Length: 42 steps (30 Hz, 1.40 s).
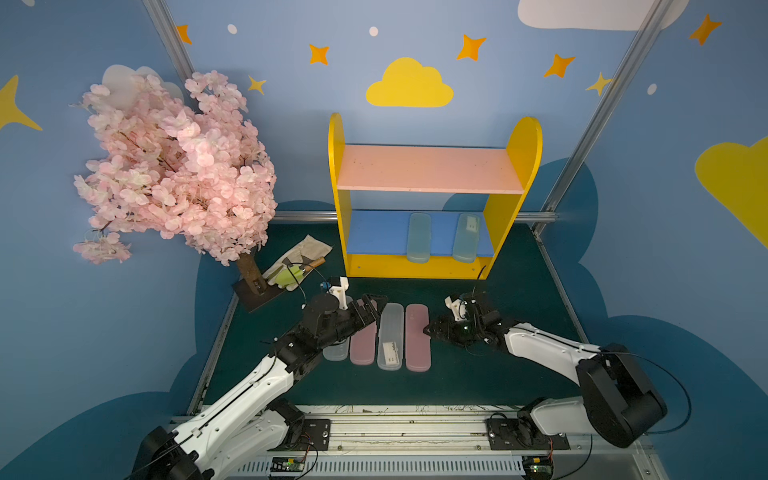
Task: Remove the pencil cases from the shelf
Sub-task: Place the pencil case at the center of the board, then pick up the pencil case from the shelf.
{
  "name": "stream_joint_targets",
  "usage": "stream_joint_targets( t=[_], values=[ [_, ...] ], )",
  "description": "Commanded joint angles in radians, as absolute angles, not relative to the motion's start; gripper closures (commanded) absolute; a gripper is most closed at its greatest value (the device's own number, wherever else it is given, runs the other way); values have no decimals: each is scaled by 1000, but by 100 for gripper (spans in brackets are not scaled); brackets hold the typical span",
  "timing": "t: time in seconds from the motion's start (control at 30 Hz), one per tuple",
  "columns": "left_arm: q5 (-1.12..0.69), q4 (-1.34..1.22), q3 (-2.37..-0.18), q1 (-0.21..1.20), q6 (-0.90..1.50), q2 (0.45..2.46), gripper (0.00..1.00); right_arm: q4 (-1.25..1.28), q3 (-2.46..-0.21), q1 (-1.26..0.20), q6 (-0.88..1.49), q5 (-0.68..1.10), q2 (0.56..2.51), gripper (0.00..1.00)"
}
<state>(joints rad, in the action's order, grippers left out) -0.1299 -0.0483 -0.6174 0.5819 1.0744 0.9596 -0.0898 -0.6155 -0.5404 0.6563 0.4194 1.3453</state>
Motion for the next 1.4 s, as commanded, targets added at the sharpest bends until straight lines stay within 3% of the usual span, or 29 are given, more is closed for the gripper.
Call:
stream_joint_targets(
  t=[0.0, 0.27, 0.37, 0.8, 1.17, 1.37],
  values=[
    [-113, -122, -664, 585, 1116, 1027, 0, -196, -635, -542, 577, 339, 1251, 3],
    [-82, -298, -740, 587, 1175, 1261, 1, -241, -574, -538, 501, 179, 1002, 1],
    [-65, -335, -793, 591, 1173, 1344, 1, -219, -519, -538, 581, 79, 909, 1],
    [-36, -477, -1016, 593, 1203, 1717, 3, -197, -367, -536, 506, -29, 531, 1],
    [11, -508, -1150, 572, 1187, 1884, 6, -240, -350, -532, 508, -31, 453, 1],
    [-41, -513, -1215, 543, 1209, 1961, 15, -241, -350, -532, 513, -30, 448, 2]
  ],
)
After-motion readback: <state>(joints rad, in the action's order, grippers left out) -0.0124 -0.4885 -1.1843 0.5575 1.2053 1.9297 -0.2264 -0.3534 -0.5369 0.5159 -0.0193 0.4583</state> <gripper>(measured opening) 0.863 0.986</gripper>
